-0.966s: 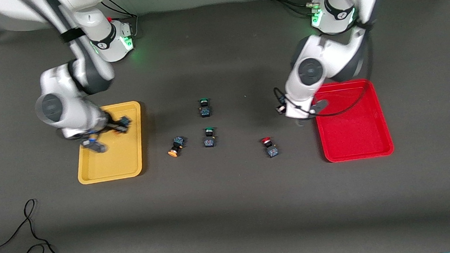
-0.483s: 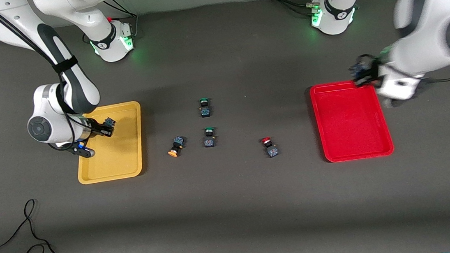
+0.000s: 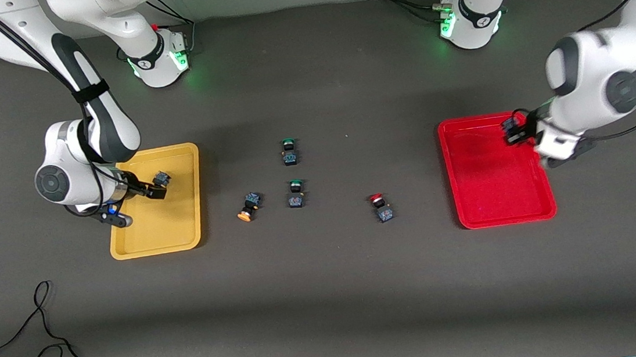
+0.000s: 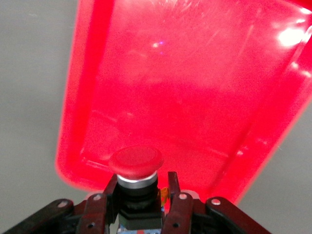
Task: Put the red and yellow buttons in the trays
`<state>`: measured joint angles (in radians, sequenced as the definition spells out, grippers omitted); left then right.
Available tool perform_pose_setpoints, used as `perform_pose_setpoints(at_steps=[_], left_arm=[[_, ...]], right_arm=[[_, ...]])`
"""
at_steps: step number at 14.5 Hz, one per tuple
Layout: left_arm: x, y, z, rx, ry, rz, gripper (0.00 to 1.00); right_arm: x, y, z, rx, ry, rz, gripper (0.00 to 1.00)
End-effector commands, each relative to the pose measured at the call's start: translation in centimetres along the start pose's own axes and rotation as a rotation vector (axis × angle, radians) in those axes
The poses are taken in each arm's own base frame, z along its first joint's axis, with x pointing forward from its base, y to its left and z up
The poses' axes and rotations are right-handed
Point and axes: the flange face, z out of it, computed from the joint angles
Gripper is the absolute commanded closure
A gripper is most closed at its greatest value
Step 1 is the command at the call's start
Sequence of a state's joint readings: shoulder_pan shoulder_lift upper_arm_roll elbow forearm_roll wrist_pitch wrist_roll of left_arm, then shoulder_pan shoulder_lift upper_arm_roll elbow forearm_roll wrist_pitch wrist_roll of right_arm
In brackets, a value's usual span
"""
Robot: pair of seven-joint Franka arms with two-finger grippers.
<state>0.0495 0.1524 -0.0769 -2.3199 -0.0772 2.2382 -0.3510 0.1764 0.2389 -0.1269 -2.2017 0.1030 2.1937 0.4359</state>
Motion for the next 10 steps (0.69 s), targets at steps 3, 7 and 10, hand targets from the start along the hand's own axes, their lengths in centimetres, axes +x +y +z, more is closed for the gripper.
perform_pose_setpoints(at_steps=[3,7,10], left_arm=[[1.6,0.6,4.5,-0.003,0.006,0.006,0.19],[0.3,1.8,-2.8,0.007,-0.01,0.019,0.0],[-2.6,3.2,-13.3,0.022,-0.025,0.055,0.0]], right_arm=[[0.8,-14.5,-5.9,0.128,0.024,0.085,0.0],[-1.3,-24.1,-2.2,0.145,-0.031,0.18,0.0],[-3.1,-27.0,2.3,0.138,-0.028,0.179,0.0]])
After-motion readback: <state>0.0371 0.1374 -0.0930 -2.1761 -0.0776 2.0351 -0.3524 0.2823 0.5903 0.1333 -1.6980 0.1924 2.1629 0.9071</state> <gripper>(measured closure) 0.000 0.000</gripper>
